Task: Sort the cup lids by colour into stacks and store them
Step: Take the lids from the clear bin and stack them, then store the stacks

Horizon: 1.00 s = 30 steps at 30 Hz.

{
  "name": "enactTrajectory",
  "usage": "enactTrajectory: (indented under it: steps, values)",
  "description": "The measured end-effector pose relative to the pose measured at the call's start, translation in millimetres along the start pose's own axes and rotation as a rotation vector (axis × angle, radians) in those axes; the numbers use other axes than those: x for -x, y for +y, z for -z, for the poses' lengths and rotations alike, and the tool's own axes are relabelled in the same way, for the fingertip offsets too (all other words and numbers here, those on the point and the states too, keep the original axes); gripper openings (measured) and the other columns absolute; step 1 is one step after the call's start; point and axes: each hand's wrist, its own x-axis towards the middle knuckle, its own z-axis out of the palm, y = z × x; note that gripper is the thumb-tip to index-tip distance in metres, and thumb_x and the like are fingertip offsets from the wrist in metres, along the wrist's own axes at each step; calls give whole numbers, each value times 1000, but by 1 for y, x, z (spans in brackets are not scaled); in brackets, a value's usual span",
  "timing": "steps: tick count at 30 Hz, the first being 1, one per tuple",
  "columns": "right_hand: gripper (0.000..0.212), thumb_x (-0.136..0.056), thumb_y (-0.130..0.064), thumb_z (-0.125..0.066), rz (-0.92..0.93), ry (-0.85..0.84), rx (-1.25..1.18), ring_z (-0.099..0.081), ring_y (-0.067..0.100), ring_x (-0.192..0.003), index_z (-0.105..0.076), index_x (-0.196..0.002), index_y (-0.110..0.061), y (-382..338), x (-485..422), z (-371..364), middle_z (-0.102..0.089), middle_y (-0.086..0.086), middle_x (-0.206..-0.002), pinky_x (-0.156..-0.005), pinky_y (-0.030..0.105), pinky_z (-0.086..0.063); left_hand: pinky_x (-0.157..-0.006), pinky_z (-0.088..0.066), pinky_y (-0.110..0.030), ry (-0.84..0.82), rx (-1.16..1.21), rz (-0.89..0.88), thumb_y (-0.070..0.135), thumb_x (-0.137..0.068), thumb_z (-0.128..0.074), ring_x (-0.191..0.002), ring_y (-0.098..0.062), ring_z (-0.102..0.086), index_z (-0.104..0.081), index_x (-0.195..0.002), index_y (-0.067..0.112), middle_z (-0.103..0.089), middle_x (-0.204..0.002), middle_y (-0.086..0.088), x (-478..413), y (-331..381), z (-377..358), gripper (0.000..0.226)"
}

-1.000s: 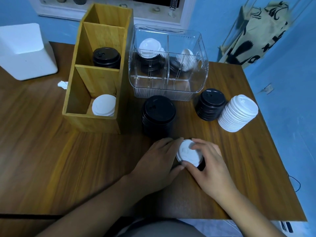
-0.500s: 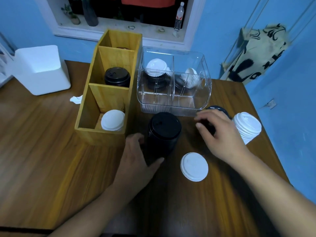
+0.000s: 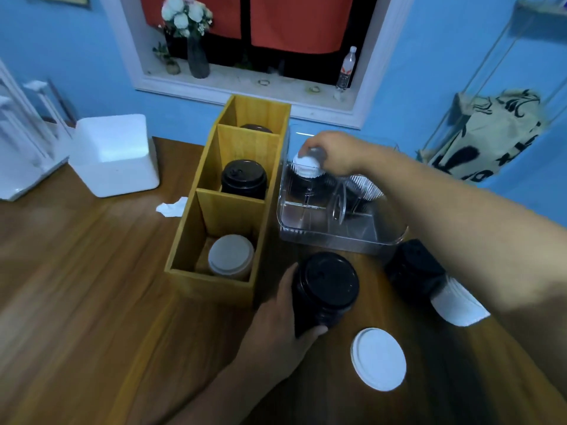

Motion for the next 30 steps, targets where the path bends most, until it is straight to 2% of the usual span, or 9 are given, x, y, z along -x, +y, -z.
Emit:
enactTrajectory:
  steps: [3, 7, 10, 15, 19, 21, 23, 27, 30]
  values:
    - [60, -88, -8, -71, -17, -189, 75, -51, 28, -130, -55, -142, -31, -2, -21, 19, -52, 3, -145, -103, 35, -42, -114, -32, -23, 6, 19, -8, 58, -84, -73, -140, -4, -37, 21, -143, 63, -27, -159, 21, 0, -3, 0, 111]
    - [69, -81, -37, -84, -50, -261, 95, -54, 28, -126, -55, -143, -29, -5, -38, 23, -54, 2, -146, -99, 35, -40, -112, -36, -25, 26, 31, -5, 59, -84, -72, -135, -4, -42, 22, -142, 64, -32, -157, 21, 0, -5, 0, 111]
    - [65, -78, -40, -86, -31, -186, 65, -56, 28, -115, -61, -137, -32, -3, -42, 7, -60, 2, -137, -89, 31, -41, -110, -38, -27, 38, 29, -15, 60, -84, -71, -133, -4, -43, 22, -141, 65, -32, -155, 22, -1, -6, 0, 109]
    - [35, -84, -25, -80, -28, 50, -128, -58, 14, -98, -75, -119, -28, 12, -24, 7, -69, -4, -123, -83, 22, -34, -110, -35, -23, 46, 21, 6, 61, -83, -71, -134, -3, -41, 19, -143, 63, -29, -156, 24, 0, -5, -1, 108]
    - [28, -82, -26, -84, -61, 153, -329, -65, 13, -98, -79, -109, -25, 15, -3, 10, -69, -12, -97, -79, 19, -37, -108, -25, -14, 63, 18, 24, 55, -82, -75, -128, 11, -31, 23, -138, 66, -22, -148, 36, 3, -2, 0, 114]
    - [27, -82, -26, -85, -96, 255, -419, -68, 14, -93, -79, -108, -24, 15, 10, 11, -67, -15, -92, -68, 15, -43, -107, -17, -5, 57, 15, 26, 52, -80, -79, -127, 23, -19, 24, -139, 66, -9, -143, 47, 7, -1, 0, 119]
    - [28, -82, -23, -85, -116, 382, -526, -68, 14, -87, -79, -109, -23, 12, 31, 12, -69, -15, -94, -64, 11, -45, -107, -16, 0, 82, 43, 21, 50, -76, -82, -136, 22, -15, 15, -144, 62, -7, -146, 48, 17, -2, 1, 119]
    - [33, -81, -17, -85, -16, 639, -696, -70, 12, -102, -76, -111, -24, -4, 116, -5, -71, -4, -113, -96, 23, -53, -105, -43, -21, 187, 0, -3, 58, -67, -78, -128, 0, -42, -29, -140, 39, -32, -141, 16, 45, -6, -2, 90]
    - [32, -82, -15, -83, -71, 709, -734, -65, 8, -113, -76, -113, -19, -23, 213, -49, -69, -5, -120, -98, 21, -51, -98, -38, -10, 146, -109, -91, 53, -73, -76, -112, -1, -46, -43, -125, 34, -38, -126, 16, 58, -8, -4, 64]
